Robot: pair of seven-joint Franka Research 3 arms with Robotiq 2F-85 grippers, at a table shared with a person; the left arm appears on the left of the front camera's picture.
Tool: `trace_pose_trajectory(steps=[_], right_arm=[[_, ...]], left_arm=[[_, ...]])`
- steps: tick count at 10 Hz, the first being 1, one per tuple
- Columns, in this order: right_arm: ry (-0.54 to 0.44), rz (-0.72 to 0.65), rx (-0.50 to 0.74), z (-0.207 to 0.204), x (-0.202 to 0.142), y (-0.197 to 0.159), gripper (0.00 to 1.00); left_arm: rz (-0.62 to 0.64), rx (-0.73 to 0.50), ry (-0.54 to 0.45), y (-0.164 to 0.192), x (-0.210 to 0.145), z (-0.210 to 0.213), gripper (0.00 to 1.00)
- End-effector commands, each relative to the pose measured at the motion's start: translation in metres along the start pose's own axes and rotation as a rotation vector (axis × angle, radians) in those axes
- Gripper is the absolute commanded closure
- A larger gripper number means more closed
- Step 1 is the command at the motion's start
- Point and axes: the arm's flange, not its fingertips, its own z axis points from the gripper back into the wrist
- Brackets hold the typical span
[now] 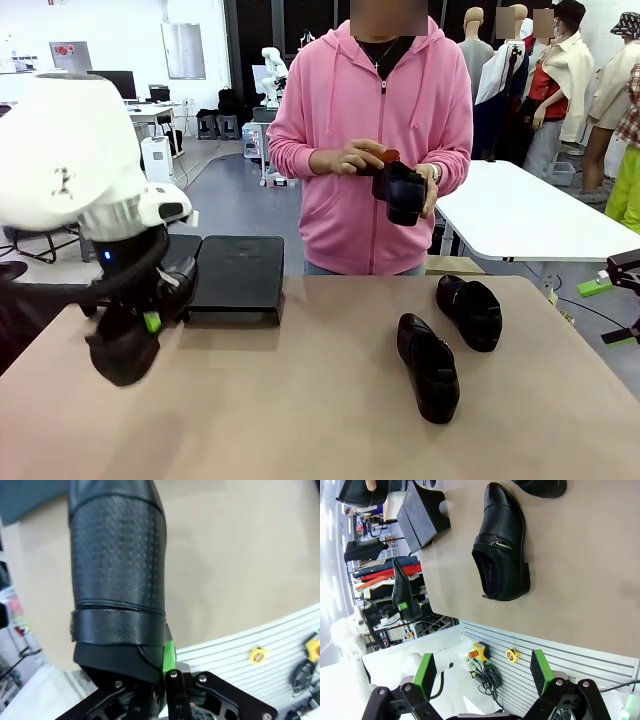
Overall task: Organize the shoes by placing them on the stand.
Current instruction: Place the Shoe from the middle of the table onto the Shoes Stand.
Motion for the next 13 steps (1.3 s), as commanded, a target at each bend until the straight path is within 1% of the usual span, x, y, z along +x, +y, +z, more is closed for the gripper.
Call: trace_pose_trajectory(steps=[1,2,3,4,5,6,8,11,13], right_arm=[[-0.009,-0.016,0.025,0.001,0.001,0.006,0.0],[-0.009,-0.016,0.025,0.001,0.001,0.006,0.0],[-0.009,-0.016,0.025,0.001,0.001,0.006,0.0],[-0.009,-0.016,0.025,0.001,0.001,0.006,0.0],[-0.009,-0.016,0.025,0.001,0.001,0.006,0.0],[-0.009,-0.016,0.025,0.001,0.001,0.006,0.0],[-0.009,-0.016,0.025,0.001,0.001,0.006,0.0],[-0.009,-0.016,0.025,0.001,0.001,0.006,0.0],[-0.009,-0.016,0.025,0.001,0.001,0.006,0.0]], left_arm=[[-0.034,0.101,-0.058,0.05,0.095,0.031,1.0],[-0.056,0.133,-0.104,0.075,0.134,0.034,1.0],[-0.109,0.09,-0.142,0.098,0.173,0.028,1.0],[-0.048,0.123,-0.139,0.12,0.208,0.011,1.0],[0.003,0.124,-0.136,0.134,0.233,-0.011,1.0],[0.056,0.111,-0.145,0.142,0.246,-0.029,1.0],[0.108,0.127,-0.077,0.156,0.248,-0.044,1.0],[0.149,0.141,-0.049,0.173,0.234,-0.062,1.0],[0.154,0.152,-0.046,0.183,0.229,-0.072,1.0]])
